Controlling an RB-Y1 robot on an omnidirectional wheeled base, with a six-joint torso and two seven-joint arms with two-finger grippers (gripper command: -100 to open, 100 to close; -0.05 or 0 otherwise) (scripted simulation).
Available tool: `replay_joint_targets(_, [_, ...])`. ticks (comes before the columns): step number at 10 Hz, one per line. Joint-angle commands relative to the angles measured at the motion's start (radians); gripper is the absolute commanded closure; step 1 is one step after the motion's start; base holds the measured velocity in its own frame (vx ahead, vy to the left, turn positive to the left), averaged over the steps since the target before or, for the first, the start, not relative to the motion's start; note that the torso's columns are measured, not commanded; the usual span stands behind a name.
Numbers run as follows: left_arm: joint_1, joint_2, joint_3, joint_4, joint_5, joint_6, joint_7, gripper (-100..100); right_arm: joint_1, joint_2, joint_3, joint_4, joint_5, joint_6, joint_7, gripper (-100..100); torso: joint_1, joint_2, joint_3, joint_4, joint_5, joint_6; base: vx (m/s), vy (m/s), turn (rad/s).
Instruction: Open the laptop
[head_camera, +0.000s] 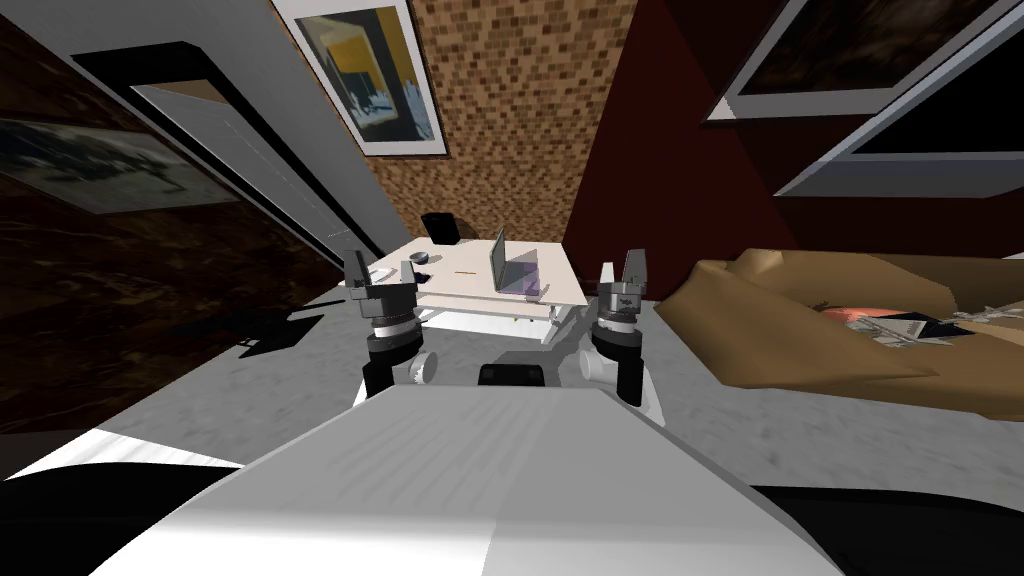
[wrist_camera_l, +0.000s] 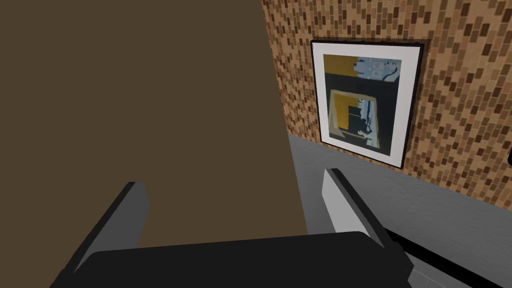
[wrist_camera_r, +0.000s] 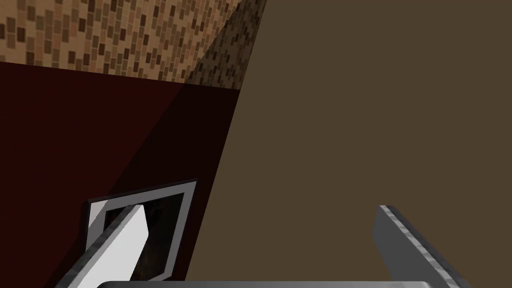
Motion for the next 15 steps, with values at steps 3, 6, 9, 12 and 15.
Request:
replay_joint_targets(3, [0.000,0.000,0.000,0.000,0.000,0.000,0.000,0,0.000,0.000,0.000,0.000,0.000,0.000,0.000,0,0.000,0.175,-0.351,0.176,0.000,0.000,0.000,0.000,0.000])
replay_joint_targets(6, [0.000,0.000,0.000,0.000,0.000,0.000,0.000,0,0.000,0.000,0.000,0.000,0.000,0.000,0.000,0,0.000,0.396,-0.792,0.396,0.000,0.000,0.000,0.000,0.000])
replay_joint_targets(9, [0.000,0.000,0.000,0.000,0.000,0.000,0.000,0,0.000,0.000,0.000,0.000,0.000,0.000,0.000,0,0.000,0.618,-1.234,0.617,0.000,0.000,0.000,0.000,0.000])
replay_joint_targets(12, [0.000,0.000,0.000,0.000,0.000,0.000,0.000,0,0.023,-0.076,-0.027,-0.003,0.012,0.028,-0.002,-100,0.002,0.734,-1.471,0.734,0.001,0.000,0.016,0.038,-0.003])
replay_joint_targets(15, [0.000,0.000,0.000,0.000,0.000,0.000,0.000,0,0.064,-0.156,-0.072,-0.010,0.032,0.074,-0.004,-100,0.002,0.737,-1.476,0.738,0.000,0.000,0.038,0.089,-0.005])
